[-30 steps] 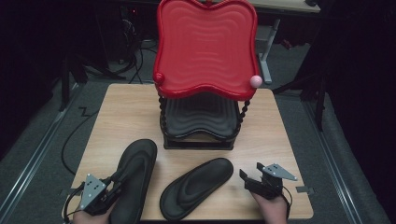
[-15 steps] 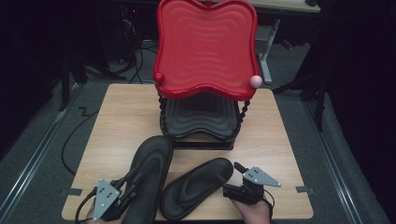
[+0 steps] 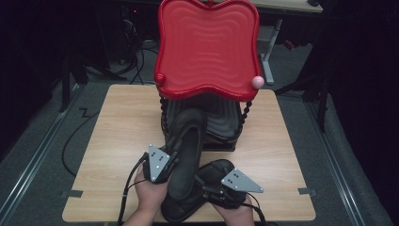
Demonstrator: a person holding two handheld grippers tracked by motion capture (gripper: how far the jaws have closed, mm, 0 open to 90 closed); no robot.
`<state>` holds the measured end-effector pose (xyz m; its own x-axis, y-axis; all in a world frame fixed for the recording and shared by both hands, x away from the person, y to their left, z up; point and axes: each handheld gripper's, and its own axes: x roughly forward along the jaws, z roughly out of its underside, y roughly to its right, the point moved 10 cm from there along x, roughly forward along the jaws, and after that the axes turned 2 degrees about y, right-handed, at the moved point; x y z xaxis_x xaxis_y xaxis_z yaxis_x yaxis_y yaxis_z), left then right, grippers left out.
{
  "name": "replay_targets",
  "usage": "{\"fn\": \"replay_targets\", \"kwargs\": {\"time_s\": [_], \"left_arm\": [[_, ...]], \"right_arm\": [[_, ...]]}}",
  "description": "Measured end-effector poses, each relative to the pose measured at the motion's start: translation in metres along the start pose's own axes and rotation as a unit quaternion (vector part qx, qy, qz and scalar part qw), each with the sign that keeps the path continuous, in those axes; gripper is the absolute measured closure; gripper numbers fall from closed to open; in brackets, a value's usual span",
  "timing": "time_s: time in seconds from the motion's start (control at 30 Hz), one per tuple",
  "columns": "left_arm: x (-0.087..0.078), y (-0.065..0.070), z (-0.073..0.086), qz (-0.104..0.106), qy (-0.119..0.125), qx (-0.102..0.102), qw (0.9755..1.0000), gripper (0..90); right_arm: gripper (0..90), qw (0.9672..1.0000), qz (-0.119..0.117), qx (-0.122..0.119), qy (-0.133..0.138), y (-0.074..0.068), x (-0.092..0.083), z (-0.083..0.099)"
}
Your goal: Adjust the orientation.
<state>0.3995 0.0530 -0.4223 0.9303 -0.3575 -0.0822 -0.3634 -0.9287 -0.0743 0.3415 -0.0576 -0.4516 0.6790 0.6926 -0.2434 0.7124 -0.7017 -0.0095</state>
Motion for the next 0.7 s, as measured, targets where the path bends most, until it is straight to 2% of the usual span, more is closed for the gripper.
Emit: {"fn": "replay_targets", "kwargs": {"time_s": [0.1,0.17,0.23,0.3,0.37,0.43,0.57,0.67,0.7], "left_arm": [[0.007,0.005,-0.008,-0.004,0.012,0.004,0.9999,74.7],[0.013,0.007,-0.01,-0.006,0.011,0.003,0.9999,74.2],[0.02,0.011,-0.009,-0.012,0.009,-0.004,0.9999,73.1],[0.03,0.015,-0.005,-0.006,-0.005,-0.013,0.9999,70.0],[0.036,0.019,-0.003,0.01,-0.013,-0.023,0.9996,61.5],[0.034,0.022,-0.004,0.022,-0.012,-0.027,0.9993,55.4],[0.011,0.029,-0.007,0.045,0.019,-0.042,0.9979,51.8],[-0.006,0.041,0.006,0.07,0.014,-0.063,0.9955,53.1],[-0.009,0.045,0.011,0.076,0.013,-0.059,0.9953,54.6]], "right_arm": [[45.2,0.9998,0.021,-0.008,-0.002,0.01,0.015,-0.006],[65.7,0.999,0.041,-0.015,0.003,0.02,0.021,-0.01],[77.7,0.997,0.075,-0.017,0.007,0.033,0.026,-0.013],[83.6,0.9942,0.106,-0.019,0.002,0.049,0.03,-0.014],[85.5,0.9906,0.136,-0.013,0.003,0.064,0.03,-0.017],[85.7,0.9878,0.155,-0.012,0.002,0.075,0.029,-0.02],[85.7,0.9838,0.178,-0.018,0.008,0.078,0.029,-0.024],[85.7,0.9817,0.189,-0.012,0.018,0.079,0.033,-0.027],[85.7,0.9807,0.194,-0.013,0.021,0.079,0.034,-0.028]]}}
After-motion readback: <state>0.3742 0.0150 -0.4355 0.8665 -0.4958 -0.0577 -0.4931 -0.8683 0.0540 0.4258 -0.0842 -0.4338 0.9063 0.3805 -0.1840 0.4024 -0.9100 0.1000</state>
